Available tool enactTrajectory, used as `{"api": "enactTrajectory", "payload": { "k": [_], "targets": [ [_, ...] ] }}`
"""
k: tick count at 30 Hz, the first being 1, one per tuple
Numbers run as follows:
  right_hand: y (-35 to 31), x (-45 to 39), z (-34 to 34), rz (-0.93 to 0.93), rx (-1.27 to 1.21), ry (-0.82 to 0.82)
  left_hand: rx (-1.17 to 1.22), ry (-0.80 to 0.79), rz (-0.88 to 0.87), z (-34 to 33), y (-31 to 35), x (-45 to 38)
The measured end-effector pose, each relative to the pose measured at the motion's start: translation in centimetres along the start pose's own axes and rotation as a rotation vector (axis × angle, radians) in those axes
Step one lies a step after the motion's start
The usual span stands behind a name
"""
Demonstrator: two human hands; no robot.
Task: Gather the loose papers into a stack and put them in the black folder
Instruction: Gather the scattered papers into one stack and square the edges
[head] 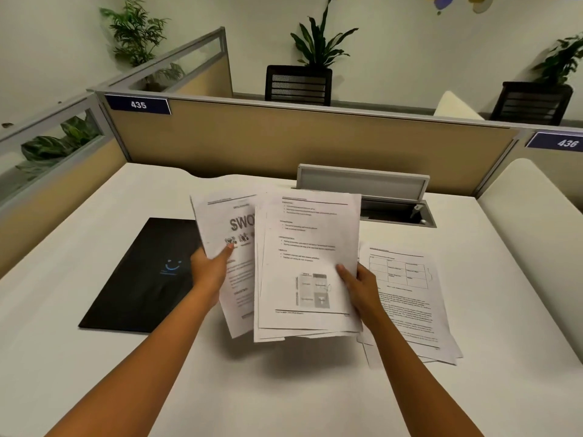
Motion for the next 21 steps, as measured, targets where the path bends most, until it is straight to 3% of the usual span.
{"api": "enactTrajectory", "payload": {
  "k": [7, 9, 10, 12, 14, 17, 21],
  "targets": [
    [-1.9, 0.1, -2.8, -0.045, -0.045, -0.216, 0.136, -0.201, 0.297, -3.5, -2.4, 1.5],
    [-2.2, 0.3, -3.4, -0.024, 0.008, -0.236, 0.206, -0.407, 0.343, -5.1, -2.7, 2.2],
    [-2.5, 0.3, -3.6, 0.001, 0.065, -0.221, 0.206, -0.471, 0.337, -5.6, -2.6, 2.7],
    [-3.0, 0.4, -3.8, 0.033, 0.117, -0.173, 0.104, -0.446, 0.258, -5.5, -2.4, 2.7],
    [-3.3, 0.4, -4.0, 0.018, 0.064, -0.143, 0.009, -0.385, 0.155, -5.2, -1.8, 2.6],
    [-3.9, 0.4, -4.2, 0.004, 0.009, -0.164, 0.007, -0.414, 0.090, -5.7, -0.8, 3.1],
    [-6.2, 0.9, -4.4, 0.122, -0.029, -0.145, 0.006, -0.458, -0.090, -6.6, 1.9, 3.7]
  ]
}}
Point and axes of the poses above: each hand's wrist, its own x-axis away from the middle knuckle, its own z-axis out of the back of the hand, y = z × x, the point moved 8 cm from there along -x, towards the middle knuckle, and after that the axes turned 1 degree about -z, right-handed, at the moved point
